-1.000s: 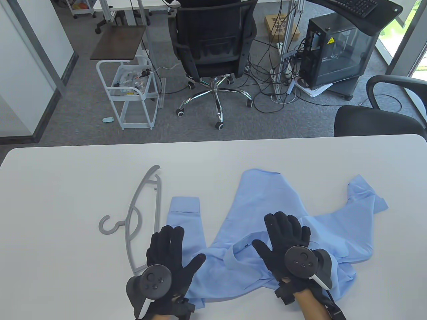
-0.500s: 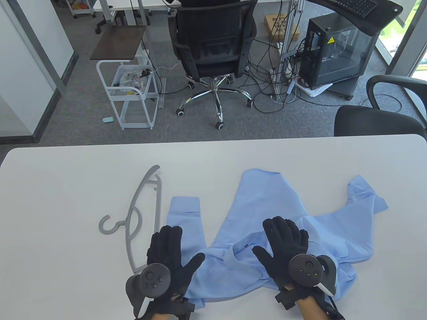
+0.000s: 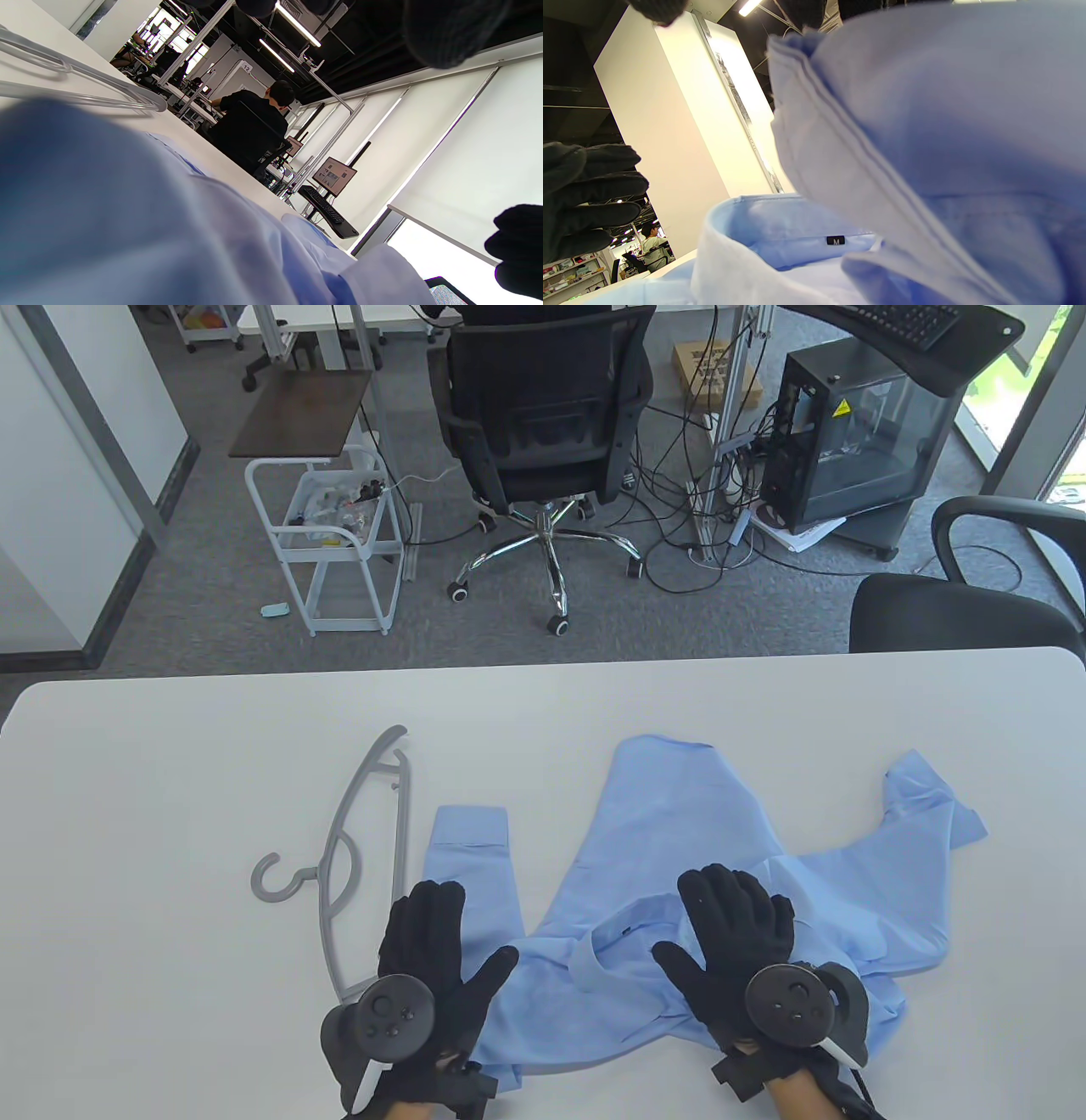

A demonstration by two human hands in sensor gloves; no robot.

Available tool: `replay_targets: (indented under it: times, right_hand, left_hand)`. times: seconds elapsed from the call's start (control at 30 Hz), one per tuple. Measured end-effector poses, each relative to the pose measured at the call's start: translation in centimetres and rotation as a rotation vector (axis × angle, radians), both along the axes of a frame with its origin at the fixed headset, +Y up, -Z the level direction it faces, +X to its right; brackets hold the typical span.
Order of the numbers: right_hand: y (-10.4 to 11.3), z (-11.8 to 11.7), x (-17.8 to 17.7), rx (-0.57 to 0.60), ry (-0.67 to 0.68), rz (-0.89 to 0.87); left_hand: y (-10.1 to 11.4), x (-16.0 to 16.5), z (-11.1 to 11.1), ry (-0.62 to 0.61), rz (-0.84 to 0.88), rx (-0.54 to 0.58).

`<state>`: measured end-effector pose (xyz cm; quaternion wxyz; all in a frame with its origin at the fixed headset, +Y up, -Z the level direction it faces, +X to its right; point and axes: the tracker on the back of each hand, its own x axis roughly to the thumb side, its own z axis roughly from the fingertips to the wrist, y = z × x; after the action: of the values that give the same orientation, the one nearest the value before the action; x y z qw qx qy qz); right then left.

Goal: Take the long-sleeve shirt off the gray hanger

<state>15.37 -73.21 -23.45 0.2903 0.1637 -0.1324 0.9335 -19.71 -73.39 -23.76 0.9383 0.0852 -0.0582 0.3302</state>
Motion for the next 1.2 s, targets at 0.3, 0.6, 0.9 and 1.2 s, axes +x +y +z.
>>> replay_targets:
  times: [0.3,0.6,0.9,1.2]
  right_hand:
    - [-0.07,0.02,-0.2,-0.004,0.005,0.01]
    - [-0.12,-0.03,-0.48,-0.016,0.015,0.016]
    - [-0.29,-0.45,-0.63,-0.037,0.012,0.034]
    - [-0.2,-0.45,-0.47,-0.03,0.009,0.029]
  left_hand:
    - [-0.07,0.05,-0.07,-0.009,0.004,-0.007]
    - [-0.26,0.12,-0.17,-0.016,-0.007,-0.026]
    - [-0.2,0.01,-0.16,-0.004,-0.004,-0.022]
    - [-0.37,0.24,-0.31,-0.023,0.0,-0.036]
